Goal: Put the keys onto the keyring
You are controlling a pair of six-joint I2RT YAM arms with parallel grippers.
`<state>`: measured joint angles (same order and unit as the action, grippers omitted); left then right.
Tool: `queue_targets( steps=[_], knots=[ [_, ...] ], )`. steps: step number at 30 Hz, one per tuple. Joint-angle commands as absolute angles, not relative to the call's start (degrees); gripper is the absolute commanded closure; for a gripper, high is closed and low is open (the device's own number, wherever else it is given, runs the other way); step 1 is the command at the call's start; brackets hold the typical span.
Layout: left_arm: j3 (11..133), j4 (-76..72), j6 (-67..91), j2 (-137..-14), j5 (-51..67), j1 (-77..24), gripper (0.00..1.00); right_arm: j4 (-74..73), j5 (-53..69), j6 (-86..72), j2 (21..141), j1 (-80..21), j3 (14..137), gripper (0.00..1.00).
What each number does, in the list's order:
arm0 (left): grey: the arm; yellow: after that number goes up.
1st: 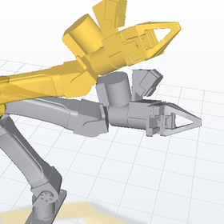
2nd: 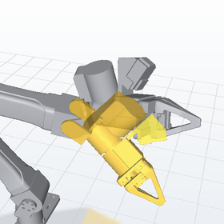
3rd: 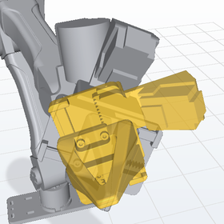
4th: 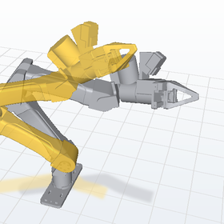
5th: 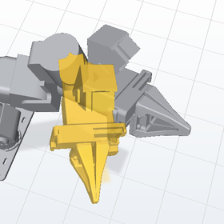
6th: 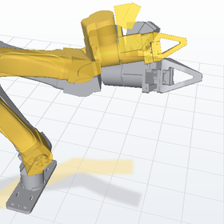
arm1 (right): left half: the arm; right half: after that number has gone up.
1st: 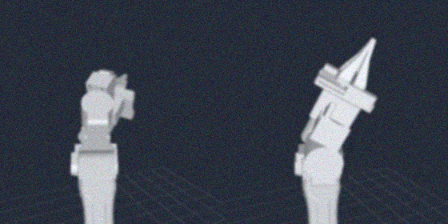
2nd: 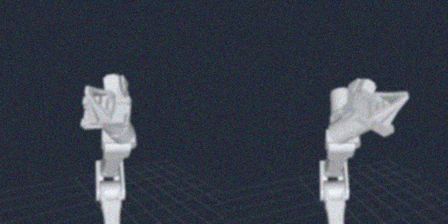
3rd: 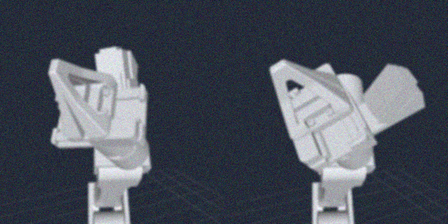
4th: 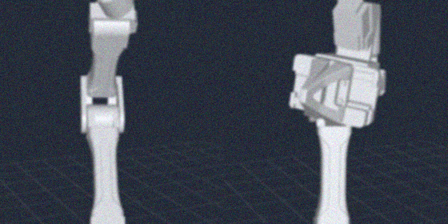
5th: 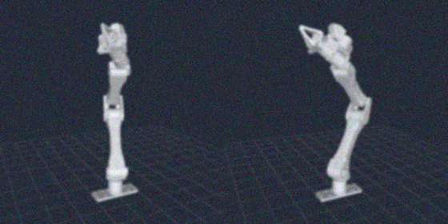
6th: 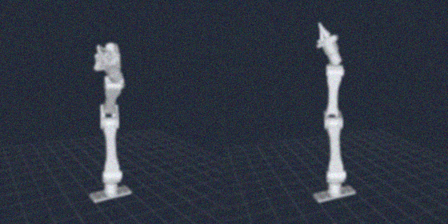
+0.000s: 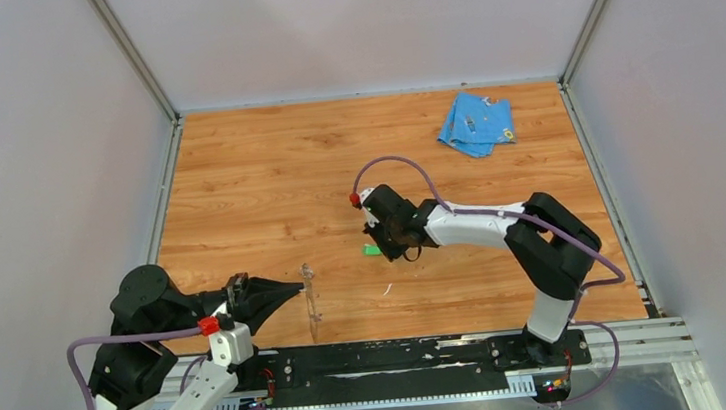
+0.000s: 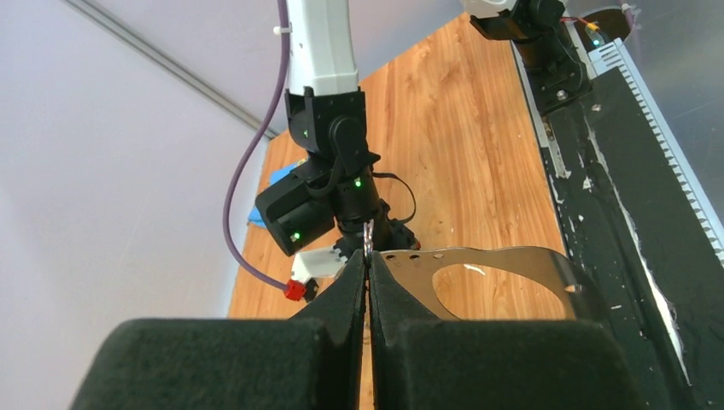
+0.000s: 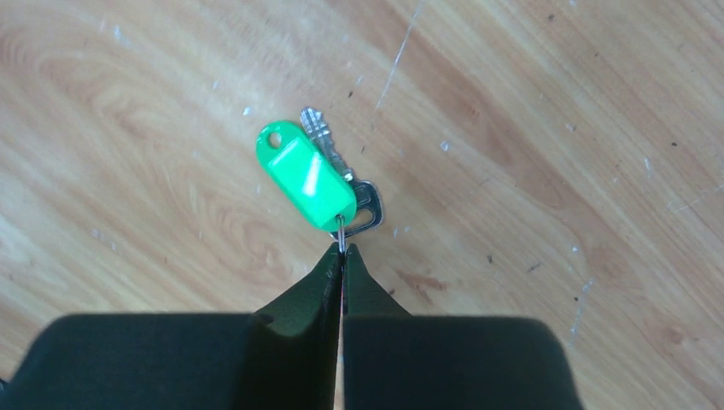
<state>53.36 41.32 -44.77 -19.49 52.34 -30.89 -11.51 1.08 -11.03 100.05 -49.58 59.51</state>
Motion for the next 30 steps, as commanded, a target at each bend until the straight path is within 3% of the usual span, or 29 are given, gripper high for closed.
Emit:
queue_targets(
  steps=[1, 6, 10, 15, 30],
  knots=[
    [53.7, 40.6, -41.6, -20.7, 54.1, -31.0, 1.0, -12.5, 3.9, 0.7, 92.0, -50.1, 55.7, 1.0],
    [52.7, 40.6, -37.6, -22.5, 57.0, -31.0, 1.0, 0.1, 7.8, 11.9, 75.2, -51.5, 44.4, 1.0],
    [53.1, 40.6, -38.2, -23.4, 57.5, -31.0, 1.0, -0.5, 14.4, 15.7, 71.7, -51.5, 41.8, 1.0],
    [53.9, 40.7, -38.0, -24.2, 58.0, -31.0, 1.0, -9.8, 29.4, 20.5, 80.3, -51.8, 48.4, 1.0],
    [54.4, 40.6, -37.5, -24.0, 58.3, -31.0, 1.0, -14.8, 30.9, 21.5, 103.1, -52.2, 64.9, 0.97]
  ],
)
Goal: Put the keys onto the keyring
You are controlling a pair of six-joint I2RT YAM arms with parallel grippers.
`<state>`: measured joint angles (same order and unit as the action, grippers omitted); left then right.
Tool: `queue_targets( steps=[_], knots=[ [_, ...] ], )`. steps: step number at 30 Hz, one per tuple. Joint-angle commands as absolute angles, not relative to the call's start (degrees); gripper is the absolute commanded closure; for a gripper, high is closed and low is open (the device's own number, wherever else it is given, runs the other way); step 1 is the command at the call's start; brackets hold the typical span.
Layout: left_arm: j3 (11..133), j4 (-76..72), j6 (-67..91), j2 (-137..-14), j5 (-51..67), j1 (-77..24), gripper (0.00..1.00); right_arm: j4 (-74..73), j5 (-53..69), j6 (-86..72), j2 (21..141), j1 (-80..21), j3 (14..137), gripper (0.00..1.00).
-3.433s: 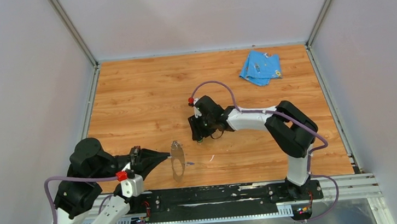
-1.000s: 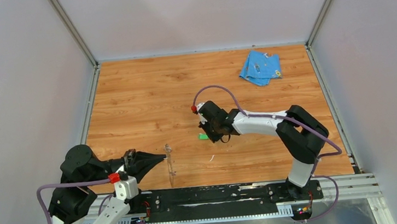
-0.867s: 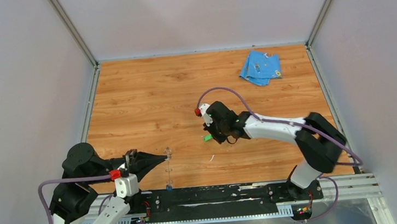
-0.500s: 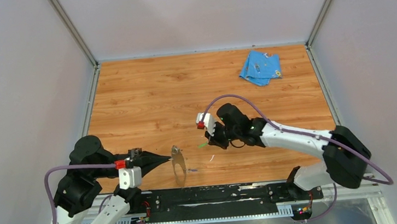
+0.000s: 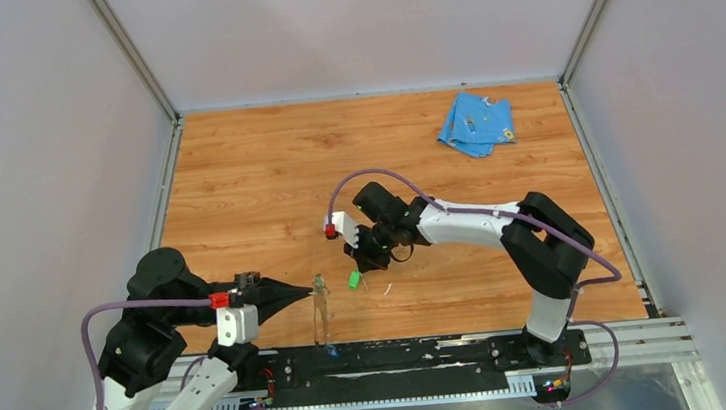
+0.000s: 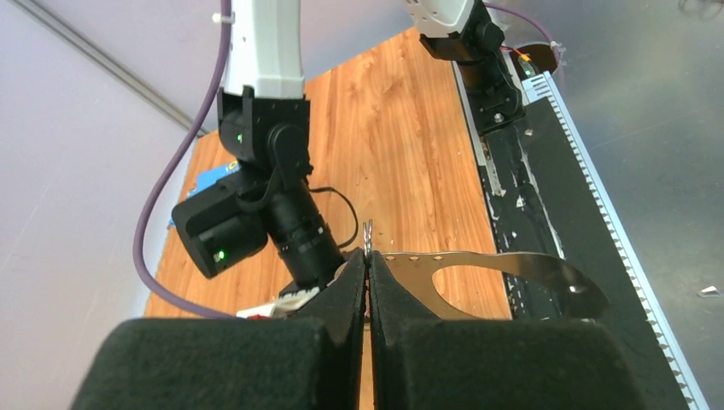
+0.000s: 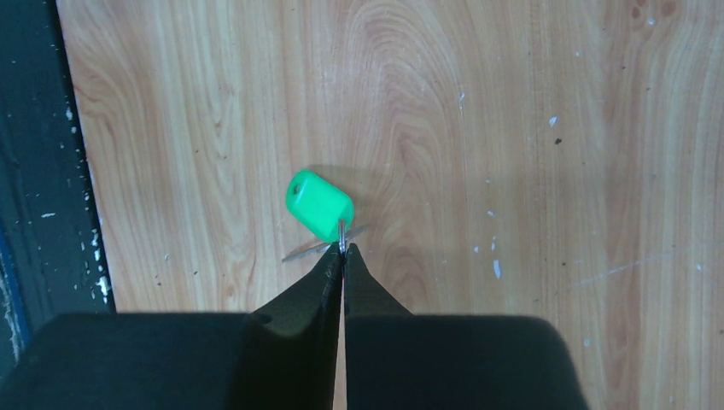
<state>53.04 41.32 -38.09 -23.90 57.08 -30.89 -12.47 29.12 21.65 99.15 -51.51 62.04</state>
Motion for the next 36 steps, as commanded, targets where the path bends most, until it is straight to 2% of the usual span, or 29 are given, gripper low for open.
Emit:
queue_targets(
  steps=[1, 6, 11, 12, 14, 15, 18, 21, 23, 25, 28, 30, 33, 36],
  knots=[
    [54.4, 40.6, -37.5, -23.9, 58.3, -31.0, 1.0, -14.8, 31.2, 21.2, 104.0, -52.1, 65.5, 0.96],
    [54.2, 40.6, -37.6, -23.6, 58.2, -31.0, 1.0, -14.6, 31.8, 20.1, 106.0, -52.1, 67.4, 0.87],
    [54.1, 40.5, -38.0, -23.3, 58.3, -31.0, 1.0, -15.5, 29.9, 18.3, 103.1, -51.1, 67.9, 0.66],
    [54.1, 40.6, -38.0, -23.3, 58.3, -31.0, 1.0, -15.9, 29.4, 17.5, 101.9, -50.7, 68.2, 0.56],
    [54.3, 40.6, -38.0, -23.4, 58.5, -31.0, 1.0, -17.3, 28.9, 15.8, 99.3, -49.7, 69.0, 0.04],
    [54.4, 40.6, -37.9, -23.4, 58.5, -31.0, 1.0, -18.5, 27.9, 14.8, 97.4, -49.3, 69.6, 0.01],
    [55.1, 40.6, -37.4, -23.3, 58.3, -31.0, 1.0, -19.8, 25.0, 9.5, 88.7, -47.9, 69.7, 0.0],
    [55.5, 40.7, -37.0, -23.3, 58.2, -31.0, 1.0, -3.1, 14.6, -7.9, 78.6, -46.8, 55.9, 0.0],
    [55.6, 40.6, -37.1, -23.3, 57.9, -31.0, 1.0, 1.1, 23.6, -3.1, 77.1, -47.0, 50.2, 0.0],
    [55.9, 40.7, -36.8, -23.8, 57.4, -31.0, 1.0, 0.6, 22.7, -3.1, 76.7, -47.9, 47.7, 0.0],
    [56.6, 40.8, -36.1, -24.5, 57.5, -31.0, 1.0, 0.8, 7.7, 1.5, 72.0, -50.8, 45.2, 0.0],
    [57.0, 40.7, -35.4, -25.3, 57.6, -31.0, 1.0, 7.3, 0.3, -2.6, 69.8, -50.0, 40.6, 0.0],
    [57.7, 40.8, -34.1, -26.3, 57.7, -31.0, 1.0, 16.3, 6.4, -10.0, 73.7, -48.8, 36.2, 0.0],
    [58.1, 40.7, -32.5, -26.9, 58.0, -31.0, 1.0, 11.6, 10.0, -5.1, 77.1, -49.5, 40.1, 0.0]
  ],
)
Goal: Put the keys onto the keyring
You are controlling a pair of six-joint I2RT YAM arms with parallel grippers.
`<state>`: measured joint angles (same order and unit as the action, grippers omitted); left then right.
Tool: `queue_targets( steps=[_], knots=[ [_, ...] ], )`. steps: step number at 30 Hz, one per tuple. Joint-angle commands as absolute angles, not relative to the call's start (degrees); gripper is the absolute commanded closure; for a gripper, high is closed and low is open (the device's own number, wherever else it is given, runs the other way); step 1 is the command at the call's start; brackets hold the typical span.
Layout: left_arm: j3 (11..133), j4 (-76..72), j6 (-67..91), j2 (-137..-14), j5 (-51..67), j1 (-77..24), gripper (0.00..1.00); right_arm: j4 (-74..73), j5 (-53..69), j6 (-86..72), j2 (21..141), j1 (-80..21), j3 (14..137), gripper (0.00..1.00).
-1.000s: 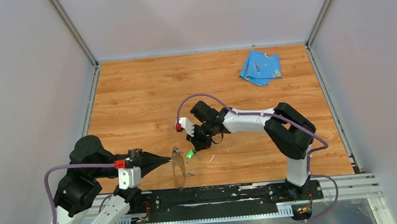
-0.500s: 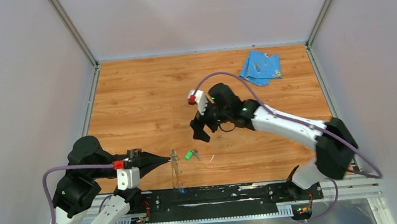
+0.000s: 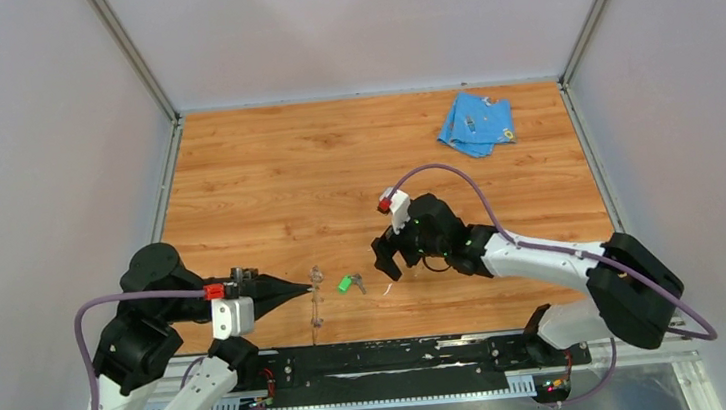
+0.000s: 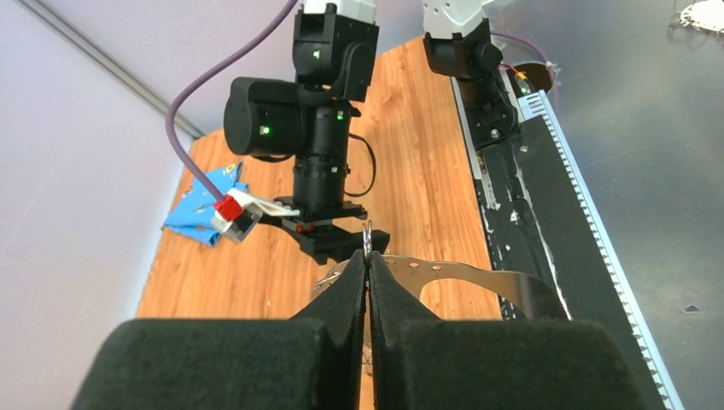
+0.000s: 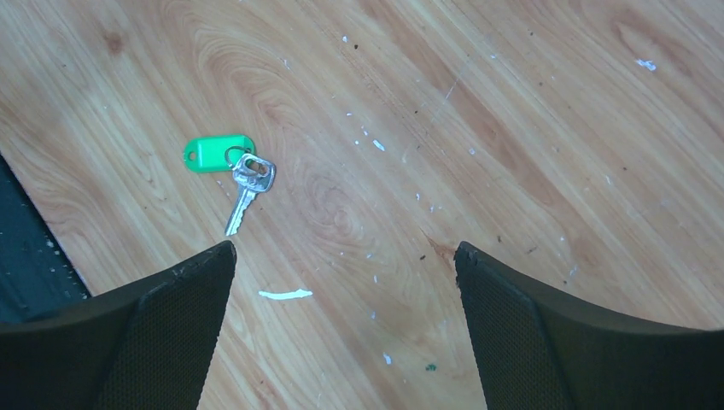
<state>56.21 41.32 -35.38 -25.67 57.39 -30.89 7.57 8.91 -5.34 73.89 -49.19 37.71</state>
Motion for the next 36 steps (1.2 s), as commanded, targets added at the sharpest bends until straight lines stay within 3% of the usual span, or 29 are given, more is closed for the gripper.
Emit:
queue_targets(
  steps=[1, 6, 11, 19, 36],
  knots=[
    [58.1, 40.8, -32.2, -27.0, 58.2, -31.0, 1.0, 11.7, 9.4, -1.4, 78.0, -50.5, 40.6, 0.01],
    [57.4, 40.7, -30.8, -26.3, 57.9, -31.0, 1.0, 24.3, 14.6, 4.6, 82.6, -52.2, 37.6, 0.3],
    [56.3, 40.6, -29.2, -25.0, 58.3, -31.0, 1.0, 30.7, 22.2, 9.2, 87.6, -52.8, 38.5, 0.28],
    [56.5, 41.2, -28.3, -24.6, 58.8, -31.0, 1.0, 30.3, 30.6, 15.9, 94.7, -52.8, 41.8, 0.41],
    [57.8, 41.7, -27.6, -24.8, 58.1, -31.0, 1.0, 27.7, 33.6, 20.9, 99.4, -53.0, 43.8, 0.54]
  ],
)
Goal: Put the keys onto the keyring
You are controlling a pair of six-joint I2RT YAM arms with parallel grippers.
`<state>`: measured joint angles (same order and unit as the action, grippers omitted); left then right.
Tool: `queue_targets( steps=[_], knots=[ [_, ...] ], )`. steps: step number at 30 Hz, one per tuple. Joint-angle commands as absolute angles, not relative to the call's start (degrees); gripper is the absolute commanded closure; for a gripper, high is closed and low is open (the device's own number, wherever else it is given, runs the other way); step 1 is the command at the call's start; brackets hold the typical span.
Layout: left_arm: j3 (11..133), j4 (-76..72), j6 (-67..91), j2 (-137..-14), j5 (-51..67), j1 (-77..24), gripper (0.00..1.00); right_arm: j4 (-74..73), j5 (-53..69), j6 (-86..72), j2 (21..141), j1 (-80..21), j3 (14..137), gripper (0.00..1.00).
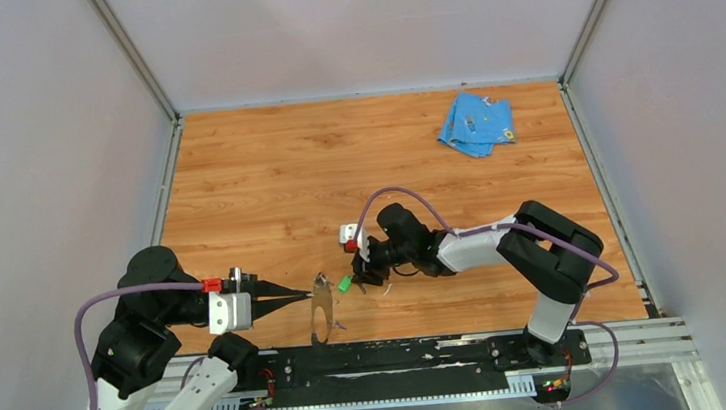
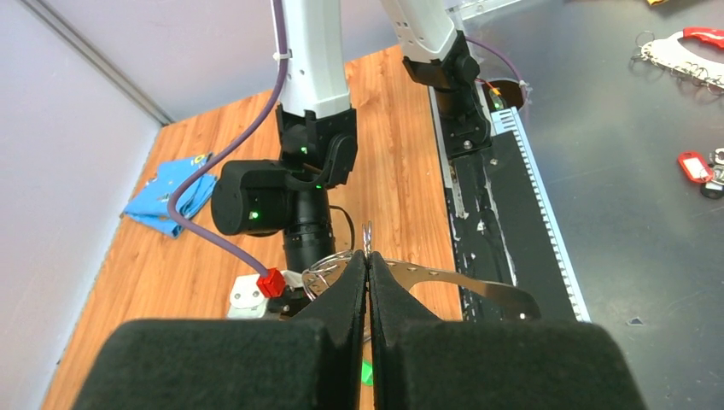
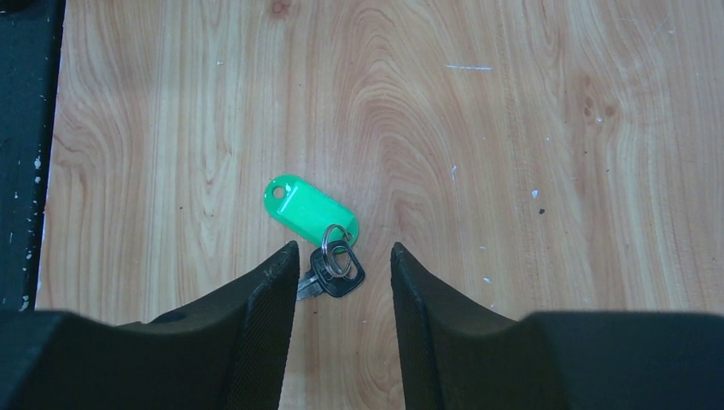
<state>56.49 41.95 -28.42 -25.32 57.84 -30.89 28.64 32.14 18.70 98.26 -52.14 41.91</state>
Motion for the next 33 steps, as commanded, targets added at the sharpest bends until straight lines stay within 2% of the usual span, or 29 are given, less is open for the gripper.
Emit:
queue_targets(
  steps=[1, 15, 18, 23, 29, 33],
  knots=[
    [57.9, 41.7, -27.6, -24.9, 58.1, -31.0, 1.0, 27.5, 33.5, 21.1, 99.7, -53.0, 44.0, 0.56],
    [58.6, 41.6, -27.7, -24.9, 58.2, -31.0, 1.0, 24.5, 33.3, 21.9, 101.0, -53.3, 44.9, 0.62],
    [58.7, 41.6, -27.8, -25.0, 58.2, -31.0, 1.0, 23.3, 32.8, 22.0, 102.0, -53.3, 45.9, 0.69],
    [59.0, 42.0, -27.8, -25.0, 58.0, -31.0, 1.0, 24.0, 32.3, 21.1, 102.6, -53.3, 46.5, 0.98],
    [58.7, 42.1, -27.5, -25.1, 58.3, -31.0, 1.0, 24.7, 31.8, 19.9, 98.4, -53.3, 45.1, 1.0],
    [58.2, 42.2, -26.6, -25.4, 59.7, -31.0, 1.0, 22.3, 29.5, 18.8, 86.1, -53.8, 42.5, 1.0]
  ],
)
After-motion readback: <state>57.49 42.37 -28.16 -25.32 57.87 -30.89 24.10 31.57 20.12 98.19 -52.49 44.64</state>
